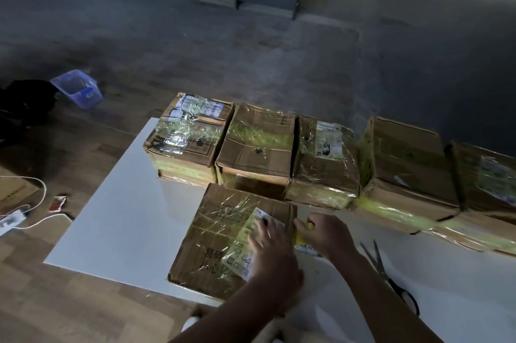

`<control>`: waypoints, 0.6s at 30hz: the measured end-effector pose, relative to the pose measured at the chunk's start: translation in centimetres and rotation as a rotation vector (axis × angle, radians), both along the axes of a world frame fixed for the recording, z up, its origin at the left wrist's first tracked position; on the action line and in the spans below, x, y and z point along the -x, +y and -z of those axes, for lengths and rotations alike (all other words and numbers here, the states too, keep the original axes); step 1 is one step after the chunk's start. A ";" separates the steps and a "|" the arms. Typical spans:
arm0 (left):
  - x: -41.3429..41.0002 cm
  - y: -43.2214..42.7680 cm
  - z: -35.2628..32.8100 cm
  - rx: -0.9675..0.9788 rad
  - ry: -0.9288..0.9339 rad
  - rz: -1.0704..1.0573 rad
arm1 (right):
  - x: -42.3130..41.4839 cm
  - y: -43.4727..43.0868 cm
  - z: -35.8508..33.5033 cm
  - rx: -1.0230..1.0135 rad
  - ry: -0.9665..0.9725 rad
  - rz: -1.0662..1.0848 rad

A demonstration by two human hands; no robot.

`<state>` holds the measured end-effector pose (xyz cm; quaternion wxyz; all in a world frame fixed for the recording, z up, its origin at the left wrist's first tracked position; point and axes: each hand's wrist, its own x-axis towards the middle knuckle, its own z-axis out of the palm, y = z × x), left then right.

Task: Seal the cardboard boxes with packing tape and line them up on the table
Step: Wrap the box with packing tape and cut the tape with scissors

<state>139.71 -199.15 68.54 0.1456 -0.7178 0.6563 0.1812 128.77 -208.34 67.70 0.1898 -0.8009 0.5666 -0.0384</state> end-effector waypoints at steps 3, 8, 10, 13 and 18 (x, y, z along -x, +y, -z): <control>0.7 0.4 1.5 0.134 0.072 -0.104 | 0.8 -0.2 0.4 -0.025 -0.092 -0.028; 1.0 1.0 2.6 0.111 0.129 -0.141 | 2.3 -0.2 1.4 0.012 -0.208 -0.010; 1.0 0.9 2.1 0.141 0.137 -0.138 | 2.1 -0.2 1.6 0.035 -0.216 -0.002; 0.6 0.9 2.1 0.221 0.121 -0.124 | 2.6 0.0 2.2 0.028 -0.081 -0.001; 0.4 0.3 2.4 0.199 0.114 -0.020 | 2.1 0.8 3.2 -0.042 -0.071 0.009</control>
